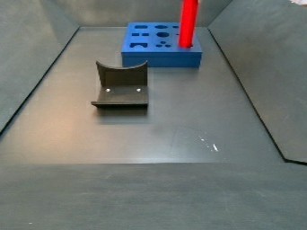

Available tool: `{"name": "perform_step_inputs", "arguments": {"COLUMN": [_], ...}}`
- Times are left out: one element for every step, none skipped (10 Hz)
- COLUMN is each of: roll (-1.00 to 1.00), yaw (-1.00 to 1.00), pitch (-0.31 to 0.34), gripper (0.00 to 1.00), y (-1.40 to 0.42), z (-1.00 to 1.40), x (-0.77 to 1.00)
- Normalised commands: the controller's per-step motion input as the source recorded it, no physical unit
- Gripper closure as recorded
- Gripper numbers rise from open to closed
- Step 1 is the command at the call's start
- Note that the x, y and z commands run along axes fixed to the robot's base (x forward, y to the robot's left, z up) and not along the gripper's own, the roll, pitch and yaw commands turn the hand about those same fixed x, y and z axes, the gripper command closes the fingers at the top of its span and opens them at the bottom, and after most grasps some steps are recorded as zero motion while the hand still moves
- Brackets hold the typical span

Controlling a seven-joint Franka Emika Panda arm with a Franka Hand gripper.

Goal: Insert the hexagon object.

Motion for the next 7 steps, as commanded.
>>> {"name": "perform_step_inputs", "arguments": {"roll": [0.0, -0.01, -0.03, -0.05, -0.03, 0.0, 0.06], "yaw": [-0.13, -0.12, -0.11, -0.09, -0.09, -0.08, -0.07], "pitch": [0.0, -0.007, -0.026, -0.036, -0.001, 0.0, -0.026], "gripper": [1.0, 1.0, 1.0, 1.0, 1.0, 1.0, 1.0], "y": [0.0, 0.0, 0.0, 0.0, 0.0, -0.02, -0.07], "z": [-0.17, -0.05, -0.02, -0.1, -0.41, -0.64, -0.73], "x": [-0.15, -0.18, -0.2, -0.14, 0.04, 0.14, 0.15]}}
